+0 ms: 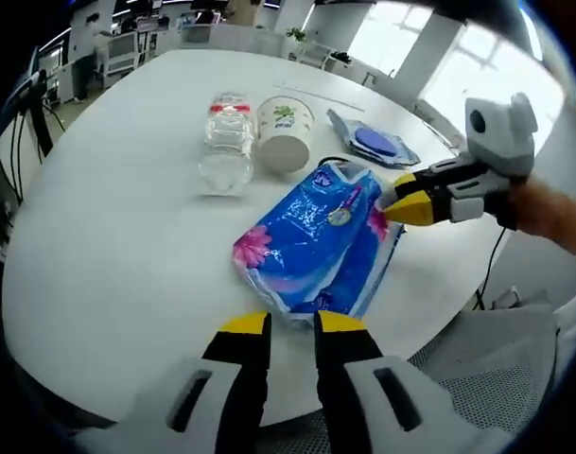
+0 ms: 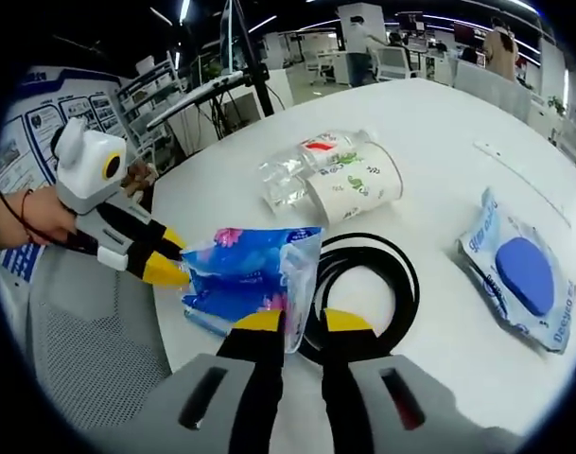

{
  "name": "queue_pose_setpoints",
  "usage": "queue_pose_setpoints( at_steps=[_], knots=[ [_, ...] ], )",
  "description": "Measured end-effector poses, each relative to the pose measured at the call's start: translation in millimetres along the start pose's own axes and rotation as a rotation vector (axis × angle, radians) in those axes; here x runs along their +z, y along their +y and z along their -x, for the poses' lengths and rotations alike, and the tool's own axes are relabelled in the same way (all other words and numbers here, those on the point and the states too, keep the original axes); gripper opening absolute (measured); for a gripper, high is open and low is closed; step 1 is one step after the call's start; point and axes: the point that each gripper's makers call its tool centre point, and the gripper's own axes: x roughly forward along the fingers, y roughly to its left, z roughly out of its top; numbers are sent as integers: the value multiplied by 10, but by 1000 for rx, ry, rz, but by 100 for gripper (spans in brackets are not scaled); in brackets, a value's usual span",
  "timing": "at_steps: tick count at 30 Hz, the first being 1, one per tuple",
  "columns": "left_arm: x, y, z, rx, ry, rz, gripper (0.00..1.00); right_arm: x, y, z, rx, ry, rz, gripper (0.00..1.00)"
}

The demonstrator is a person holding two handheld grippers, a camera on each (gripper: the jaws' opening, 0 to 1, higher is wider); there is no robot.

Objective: Arrange the tabletop items into an orderly group along one side of the table until the central work area is clear of visible clutter.

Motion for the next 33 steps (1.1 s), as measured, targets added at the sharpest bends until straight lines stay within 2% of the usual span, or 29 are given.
queue_pose_setpoints(
  at_steps=[3, 6, 15, 17, 26, 33],
  knots=[
    [7, -33, -5, -15, 1, -11, 5, 5, 20, 1, 0, -6, 2, 2],
    [34, -58, 4, -17, -7, -32, 1, 9, 40, 18, -1, -12, -2, 1],
    [135, -157, 101, -44, -28, -57, 0, 104, 26, 213, -13, -62, -6, 0],
    [201, -195, 137, -52, -41, -68, 0, 176, 18, 282, -12, -101, -24, 0],
    [524, -400, 263, -109, -77, -152, 0, 335, -66, 619, -48, -178, -42, 0],
    [867, -641, 304, -167, -88, -237, 0, 437, -209, 984, -99, -253, -69, 0]
  ],
)
